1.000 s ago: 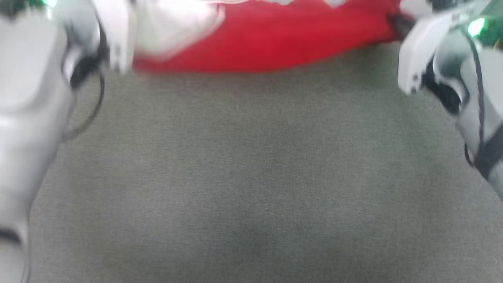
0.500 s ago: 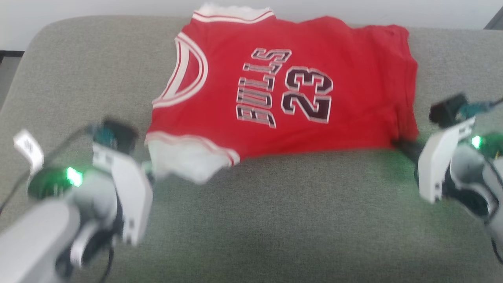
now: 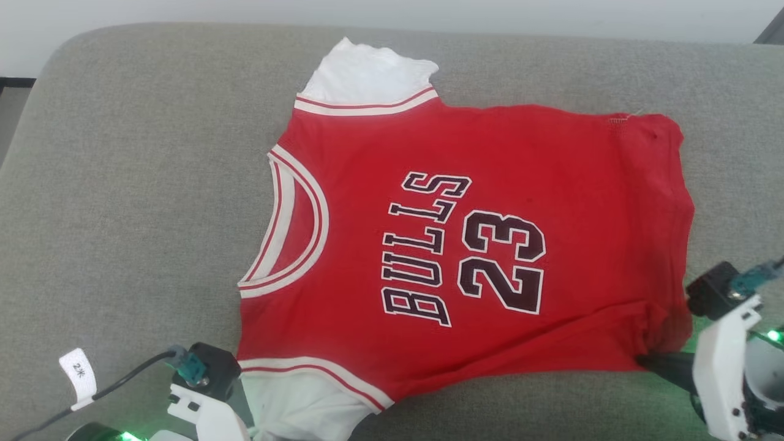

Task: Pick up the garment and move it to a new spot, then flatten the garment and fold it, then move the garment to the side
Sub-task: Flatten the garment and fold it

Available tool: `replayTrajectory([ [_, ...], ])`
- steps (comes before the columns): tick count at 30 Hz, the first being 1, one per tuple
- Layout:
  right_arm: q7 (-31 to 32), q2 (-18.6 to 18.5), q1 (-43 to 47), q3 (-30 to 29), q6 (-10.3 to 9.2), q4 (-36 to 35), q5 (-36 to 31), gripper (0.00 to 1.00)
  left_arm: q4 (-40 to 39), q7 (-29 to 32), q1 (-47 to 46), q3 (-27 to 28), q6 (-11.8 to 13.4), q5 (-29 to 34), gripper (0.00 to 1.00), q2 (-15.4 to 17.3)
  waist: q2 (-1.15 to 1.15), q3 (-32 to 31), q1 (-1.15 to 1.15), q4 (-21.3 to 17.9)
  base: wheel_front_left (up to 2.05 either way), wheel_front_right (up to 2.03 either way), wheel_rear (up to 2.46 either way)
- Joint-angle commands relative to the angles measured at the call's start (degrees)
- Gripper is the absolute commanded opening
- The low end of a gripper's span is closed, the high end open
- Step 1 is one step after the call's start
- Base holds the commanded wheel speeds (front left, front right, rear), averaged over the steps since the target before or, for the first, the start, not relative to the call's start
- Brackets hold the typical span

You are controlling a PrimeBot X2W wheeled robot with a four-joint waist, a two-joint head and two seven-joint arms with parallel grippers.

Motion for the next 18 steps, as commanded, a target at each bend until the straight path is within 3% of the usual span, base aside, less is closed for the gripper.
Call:
replayTrajectory([
  [1,-0.3,-0.2,2.0,-1.6,-0.09,-0.7,0.2,0.00,-0.8,-0.5,0.3,0.5,0.7,0.7,0.00,0.4,0.00,0.1,0.00,0.0,0.00,0.00,0.00],
  [11,-2.3,5.3,4.4,-11.7,-0.09,-4.0,-5.0,0.00,-0.9,-3.3,-9.4,4.9,-2.0,7.2,0.00,3.4,0.00,0.4,0.00,-1.7,0.00,0.00,0.00],
  [18,-2.0,12.3,0.3,-17.6,-0.10,-3.7,-11.7,0.00,5.4,-3.5,-21.0,6.3,-9.1,10.8,0.00,2.1,0.00,1.6,0.00,-3.5,0.00,0.00,0.00],
])
